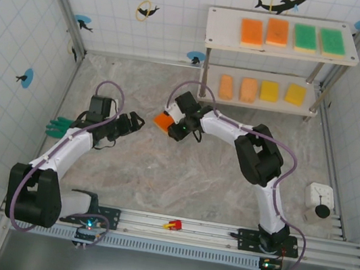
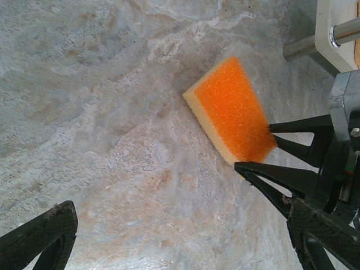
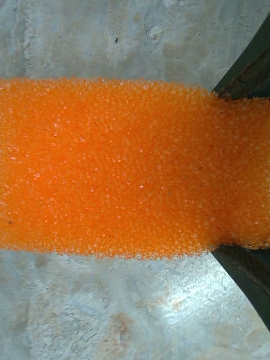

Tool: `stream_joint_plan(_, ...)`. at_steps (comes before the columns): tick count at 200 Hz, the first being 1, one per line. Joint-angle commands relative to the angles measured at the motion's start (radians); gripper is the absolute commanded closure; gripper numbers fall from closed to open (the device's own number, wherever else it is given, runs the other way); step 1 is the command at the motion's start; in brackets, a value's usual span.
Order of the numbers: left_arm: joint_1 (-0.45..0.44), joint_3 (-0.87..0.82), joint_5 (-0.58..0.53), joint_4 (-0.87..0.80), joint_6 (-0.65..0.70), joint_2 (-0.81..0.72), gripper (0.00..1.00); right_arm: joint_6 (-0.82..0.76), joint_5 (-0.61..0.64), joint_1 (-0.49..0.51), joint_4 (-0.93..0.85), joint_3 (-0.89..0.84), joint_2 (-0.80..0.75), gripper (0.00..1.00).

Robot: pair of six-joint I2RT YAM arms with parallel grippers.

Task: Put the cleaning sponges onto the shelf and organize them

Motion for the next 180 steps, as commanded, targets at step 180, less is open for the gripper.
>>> stream_joint_plan(180,0.009,0.014,-0.025,-0.013,0.03,-0.03,0.03,0.124,0.143,-0.021,-0.381,0.473,-0.203,0.43)
